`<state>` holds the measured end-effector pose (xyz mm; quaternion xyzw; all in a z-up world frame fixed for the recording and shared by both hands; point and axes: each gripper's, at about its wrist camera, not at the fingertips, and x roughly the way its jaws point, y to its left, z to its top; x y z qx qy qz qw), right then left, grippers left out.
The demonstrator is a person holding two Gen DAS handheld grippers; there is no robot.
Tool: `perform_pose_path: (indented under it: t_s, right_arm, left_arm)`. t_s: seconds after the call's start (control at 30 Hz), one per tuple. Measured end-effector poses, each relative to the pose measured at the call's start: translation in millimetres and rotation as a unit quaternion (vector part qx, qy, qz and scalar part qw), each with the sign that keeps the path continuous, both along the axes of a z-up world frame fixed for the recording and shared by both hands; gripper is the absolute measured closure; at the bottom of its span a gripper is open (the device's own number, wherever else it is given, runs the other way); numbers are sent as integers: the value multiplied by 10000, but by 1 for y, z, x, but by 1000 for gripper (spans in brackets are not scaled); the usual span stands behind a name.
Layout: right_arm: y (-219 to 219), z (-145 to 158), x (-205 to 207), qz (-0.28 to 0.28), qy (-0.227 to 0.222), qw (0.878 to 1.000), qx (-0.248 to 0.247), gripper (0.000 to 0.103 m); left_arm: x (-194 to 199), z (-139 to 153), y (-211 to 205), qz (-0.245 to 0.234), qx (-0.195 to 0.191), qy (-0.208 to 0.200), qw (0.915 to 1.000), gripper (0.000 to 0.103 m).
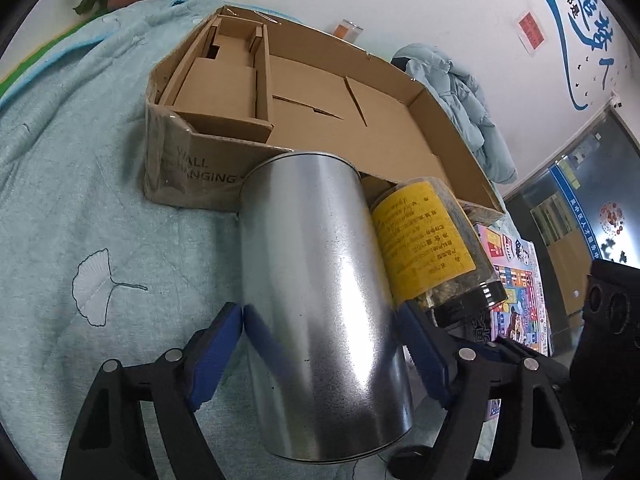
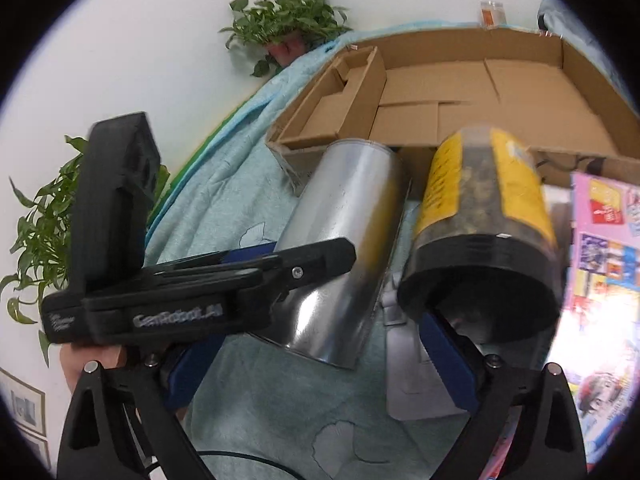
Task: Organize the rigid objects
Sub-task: 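Reach the left gripper to the silver canister and grasp it, then lift the silver canister with the left gripper and carry it into the box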
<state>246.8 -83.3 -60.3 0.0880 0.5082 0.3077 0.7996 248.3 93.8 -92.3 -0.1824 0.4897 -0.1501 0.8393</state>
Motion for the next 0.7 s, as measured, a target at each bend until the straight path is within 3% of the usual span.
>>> perform_pose_path:
  t_s: [0.1,0.2,0.5,0.7]
  right_arm:
    - [5,-7,1,27,143,9999,-24,13]
    - [9,-15,1,137,333,9993,50,22]
    - [7,-12,-41,505,481,9975,-137,23]
    - [8,-18,-40,568,633,9964,-20,20]
  left_arm:
    - [-5,-1,1,1,-29,38,10000,25]
    - [-14,-2,0,20,-72,69,9999,25]
    - [-78,-7,-6,60,-381,327,9987,23]
    - [-82,-23,-6,121,-710,630,9954,18]
